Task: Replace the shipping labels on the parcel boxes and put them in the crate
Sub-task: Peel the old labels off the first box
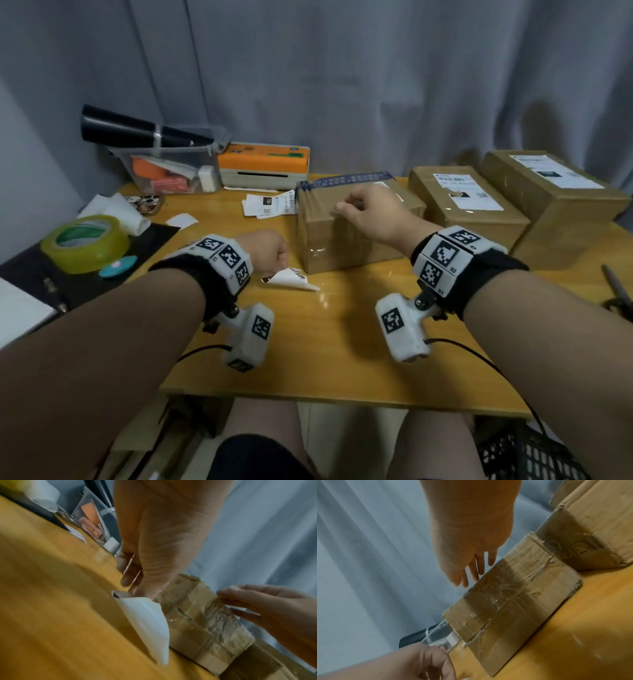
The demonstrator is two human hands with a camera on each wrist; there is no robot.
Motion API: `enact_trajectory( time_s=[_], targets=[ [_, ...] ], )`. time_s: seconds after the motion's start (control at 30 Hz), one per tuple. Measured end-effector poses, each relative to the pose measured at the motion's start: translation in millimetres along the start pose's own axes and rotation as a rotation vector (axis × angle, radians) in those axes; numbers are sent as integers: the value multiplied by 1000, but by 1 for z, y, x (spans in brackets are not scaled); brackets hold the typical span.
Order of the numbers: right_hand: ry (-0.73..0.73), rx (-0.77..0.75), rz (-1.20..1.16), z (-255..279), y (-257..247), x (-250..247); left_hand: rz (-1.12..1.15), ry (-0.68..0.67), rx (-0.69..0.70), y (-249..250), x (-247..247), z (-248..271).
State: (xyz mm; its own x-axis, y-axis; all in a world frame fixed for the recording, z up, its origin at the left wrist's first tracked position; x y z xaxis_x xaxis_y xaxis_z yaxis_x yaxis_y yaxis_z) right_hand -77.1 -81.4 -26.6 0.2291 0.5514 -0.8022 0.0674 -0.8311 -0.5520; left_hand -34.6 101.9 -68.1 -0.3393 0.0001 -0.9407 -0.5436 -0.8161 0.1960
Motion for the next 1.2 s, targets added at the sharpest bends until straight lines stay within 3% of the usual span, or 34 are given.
enact_trajectory(
  time_s=[0.1,0.23,0.33,0.43,0.53,0.67,0.77,0.9,1.07,1.2],
  targets=[
    [39,28,-3,4,5,0,-73,23,-48,-6,12,-4],
    [19,25,-14,7,9,0,-124,-71,-76,-7,17,-3],
    [14,40,-24,3,8,-1,-119,-25,-65,-7,8,2],
    [44,48,39,-2,7,-10,-99,85,-68,-6,-9,3],
    [72,111,167,-11,17,-25,-30,301,-37,4,-37,1],
    [-91,231,352,-19,40,-42,65,499,93,32,-69,-12],
    [-249,246,382,-17,53,-44,-28,393,141,57,-70,-31],
    [-177,253,435,-21,61,-45,-221,129,105,79,-52,-61],
    [-135,171,414,-24,58,-60,-118,51,55,78,-45,-82],
    [-166,91,455,-36,63,-61,-107,68,83,74,-46,-88]
  ],
)
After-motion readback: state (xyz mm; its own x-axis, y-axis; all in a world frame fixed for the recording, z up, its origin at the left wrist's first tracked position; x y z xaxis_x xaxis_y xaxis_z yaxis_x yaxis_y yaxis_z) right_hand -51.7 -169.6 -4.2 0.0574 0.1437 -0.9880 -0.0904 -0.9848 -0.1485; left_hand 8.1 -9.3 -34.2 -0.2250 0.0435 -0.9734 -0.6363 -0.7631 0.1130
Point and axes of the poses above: each hand's wrist, its own z-axis away from the middle knuckle, its own x-axis out of the palm, y = z × x, the point moved 3 cm from there along -z, towards the middle knuckle, and after that the axes turned 2 degrees about x, right-handed, at the moved point
